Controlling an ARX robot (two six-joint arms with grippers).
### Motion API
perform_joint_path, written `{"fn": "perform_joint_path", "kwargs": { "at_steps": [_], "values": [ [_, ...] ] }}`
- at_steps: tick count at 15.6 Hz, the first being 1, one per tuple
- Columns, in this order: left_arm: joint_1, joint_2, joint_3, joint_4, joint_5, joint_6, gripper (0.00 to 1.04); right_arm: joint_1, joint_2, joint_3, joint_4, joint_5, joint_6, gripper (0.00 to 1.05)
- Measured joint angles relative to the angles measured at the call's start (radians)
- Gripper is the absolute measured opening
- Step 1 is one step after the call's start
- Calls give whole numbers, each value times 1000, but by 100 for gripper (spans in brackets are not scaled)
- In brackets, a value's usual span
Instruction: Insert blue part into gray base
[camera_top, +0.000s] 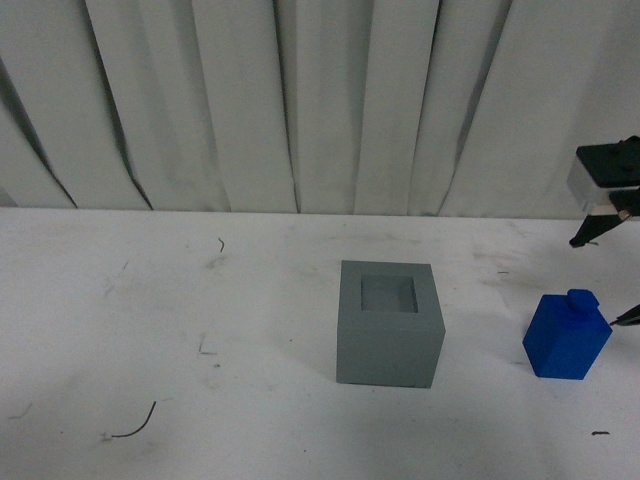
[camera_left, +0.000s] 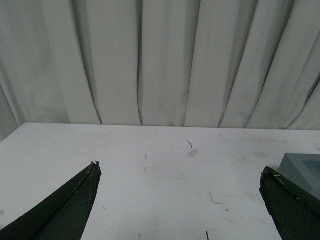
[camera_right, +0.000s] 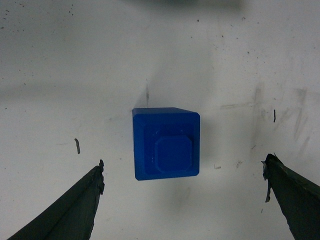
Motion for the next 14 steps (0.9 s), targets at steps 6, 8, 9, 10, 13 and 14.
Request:
{"fn": "perform_joint_path", "kwargs": {
  "at_steps": [6, 8, 9, 10, 13, 14],
  "values": [
    [0, 0, 0, 0, 0, 0, 98, 31, 85, 51, -13, 51, 29, 98],
    [0, 0, 0, 0, 0, 0, 98, 31, 106, 52, 2, 53, 44, 98],
    [0, 0, 0, 0, 0, 0, 98, 32, 115, 50, 9, 57, 46, 98],
    [0, 0, 0, 0, 0, 0, 98, 32, 122, 42, 24, 61, 49, 98],
    [0, 0, 0, 0, 0, 0, 98, 37, 134, 18, 42, 63, 52, 98],
    [0, 0, 0, 0, 0, 0, 98, 37, 138, 11, 62, 63, 53, 98]
  ]
}}
